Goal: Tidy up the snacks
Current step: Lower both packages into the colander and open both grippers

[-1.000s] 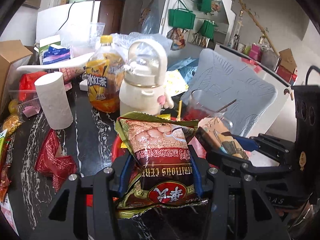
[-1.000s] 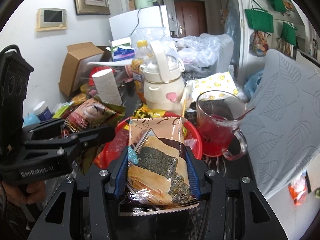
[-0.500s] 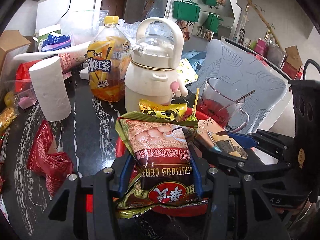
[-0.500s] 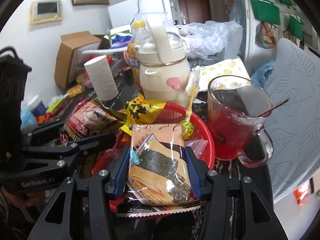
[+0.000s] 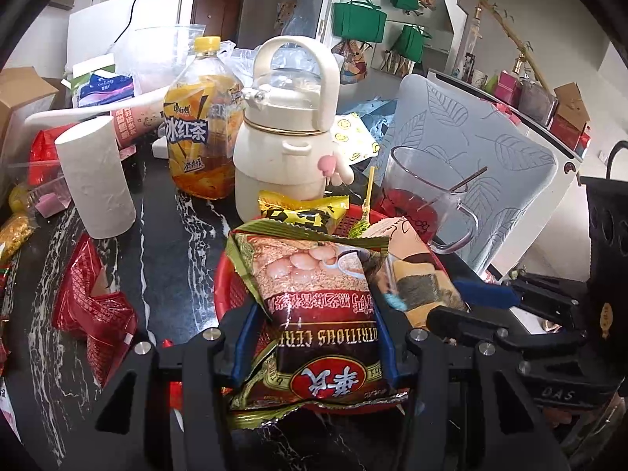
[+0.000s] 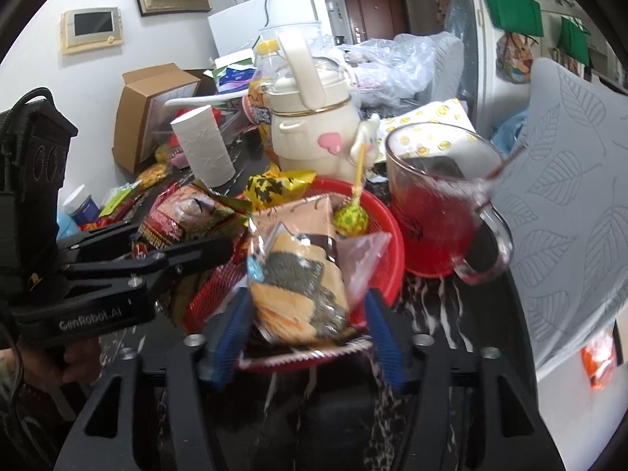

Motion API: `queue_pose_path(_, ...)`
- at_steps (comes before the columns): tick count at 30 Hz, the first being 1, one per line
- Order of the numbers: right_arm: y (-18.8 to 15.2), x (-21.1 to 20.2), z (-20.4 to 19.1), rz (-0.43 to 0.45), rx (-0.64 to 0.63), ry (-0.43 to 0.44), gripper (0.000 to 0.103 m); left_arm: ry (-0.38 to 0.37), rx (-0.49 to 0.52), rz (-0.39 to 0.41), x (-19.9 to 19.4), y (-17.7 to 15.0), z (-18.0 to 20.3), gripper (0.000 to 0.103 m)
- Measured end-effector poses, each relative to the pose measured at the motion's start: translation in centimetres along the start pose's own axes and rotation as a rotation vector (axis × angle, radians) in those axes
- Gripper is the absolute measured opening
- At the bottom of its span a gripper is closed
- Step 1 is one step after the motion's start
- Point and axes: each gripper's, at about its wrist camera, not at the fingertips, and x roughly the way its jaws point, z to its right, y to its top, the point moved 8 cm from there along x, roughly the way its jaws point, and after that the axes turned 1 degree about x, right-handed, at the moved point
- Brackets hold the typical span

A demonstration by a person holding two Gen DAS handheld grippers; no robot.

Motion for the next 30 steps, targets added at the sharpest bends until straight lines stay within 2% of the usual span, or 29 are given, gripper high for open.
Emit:
queue_pose_path(1, -0.1, 0.0, 0.0, -0.003, -0.001, 0.004, 0.032, -0.002, 0.000, -0.001, 0.0, 0.0, 0.1, 0.049)
queue_pose_path(3, -0.4, 0.3, -0.1, -0.016, -0.004, 0.005, 0.023, -0.005, -0.006, -0.005, 0.2, -0.1, 0.1, 0.049)
queue_pose_path(15, -0.5, 2.0, -1.5, -0.018, -0.043, 0.016, 0.023, -0.013, -0.055, 0.008, 1.2, -0.5, -1.0, 0.049)
queue_pose_path(21, -0.7, 2.4, -2.3, -0.004, -0.117, -0.045, 0.023, -0.023, -0.048, 0.007, 1.9, -1.2, -0.6, 0.052)
queue_pose_path(25, -0.7, 2.1, -2.0, -0.011, -0.067, -0.009, 0.023, -0.024, -0.044, 0.009, 1.9, -1.2, -0.5, 0.052)
queue_pose_path(28, -0.7, 1.5, -1.6, -0.009, -0.038, 0.008, 0.023, -0.039, -0.043, 0.064, 1.0, -0.4, -0.4, 0.052)
queue_pose_path(30, -0.8, 1.2, -1.5, -0.004, -0.031, 0.008, 0.024, -0.026, -0.003, 0.120, 0.1, 0.4, 0.0, 0.052)
